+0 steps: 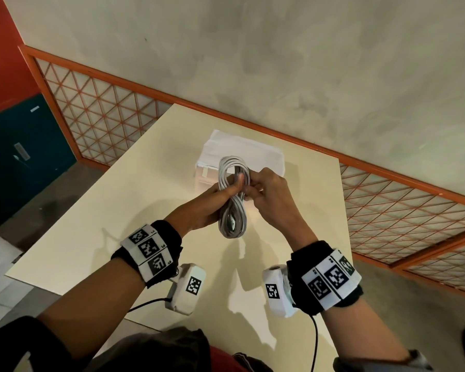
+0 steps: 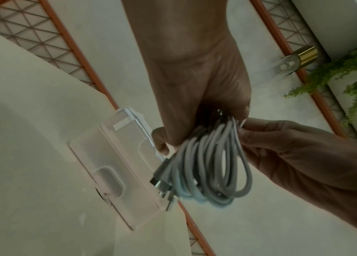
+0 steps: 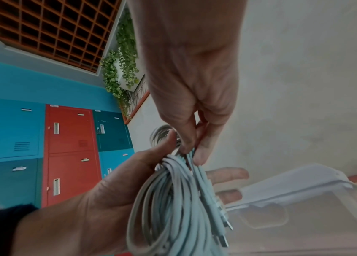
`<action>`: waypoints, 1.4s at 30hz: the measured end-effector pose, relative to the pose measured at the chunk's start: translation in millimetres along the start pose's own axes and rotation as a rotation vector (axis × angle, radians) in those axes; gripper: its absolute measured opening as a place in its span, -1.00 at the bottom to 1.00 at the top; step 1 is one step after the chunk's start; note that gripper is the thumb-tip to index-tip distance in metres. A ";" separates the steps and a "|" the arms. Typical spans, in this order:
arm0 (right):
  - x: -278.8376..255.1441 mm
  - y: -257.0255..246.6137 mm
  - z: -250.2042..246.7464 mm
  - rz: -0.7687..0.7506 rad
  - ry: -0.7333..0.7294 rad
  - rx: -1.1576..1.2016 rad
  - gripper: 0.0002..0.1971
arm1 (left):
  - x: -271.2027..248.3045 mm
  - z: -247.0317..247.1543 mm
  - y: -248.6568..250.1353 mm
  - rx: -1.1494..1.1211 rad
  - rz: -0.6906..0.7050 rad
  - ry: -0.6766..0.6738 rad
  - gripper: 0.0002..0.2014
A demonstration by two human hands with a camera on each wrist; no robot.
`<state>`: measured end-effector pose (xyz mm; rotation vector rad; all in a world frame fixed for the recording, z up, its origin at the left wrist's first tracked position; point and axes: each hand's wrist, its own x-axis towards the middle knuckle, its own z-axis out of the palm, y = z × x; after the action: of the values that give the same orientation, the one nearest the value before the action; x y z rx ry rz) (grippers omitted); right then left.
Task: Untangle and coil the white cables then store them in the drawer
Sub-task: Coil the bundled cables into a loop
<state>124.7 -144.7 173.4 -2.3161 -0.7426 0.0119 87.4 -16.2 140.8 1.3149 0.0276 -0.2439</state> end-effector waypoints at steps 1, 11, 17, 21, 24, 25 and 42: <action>0.3 0.1 -0.3 -0.002 0.004 0.006 -0.85 | -0.4 -0.7 0.2 -0.005 0.001 -0.002 -0.67; 0.4 1.5 -15.2 0.056 0.013 0.167 -0.66 | -2.5 -7.0 -3.2 0.080 0.002 0.031 -0.58; -6.7 17.0 -1.8 0.320 -0.256 0.591 0.07 | 2.6 -4.3 -1.2 -0.090 0.061 0.011 -0.57; -6.9 20.5 8.1 0.272 -0.412 0.690 -0.25 | 6.4 -1.6 4.6 -0.054 0.031 -0.012 -0.67; -6.0 21.4 9.6 0.297 -0.432 0.698 -0.33 | 8.4 -3.9 9.1 -0.018 0.042 0.007 -0.70; -6.2 22.1 11.0 0.304 -0.441 0.694 -0.38 | 9.1 -4.8 10.4 0.020 0.056 0.009 -0.66; -5.7 19.7 35.2 0.388 -0.260 0.403 -0.79 | 24.1 0.6 -3.3 0.176 0.028 0.064 -0.71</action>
<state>122.6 -137.5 133.3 -2.0487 -0.3570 0.5917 110.2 -21.5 134.0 1.4973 0.0422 -0.1835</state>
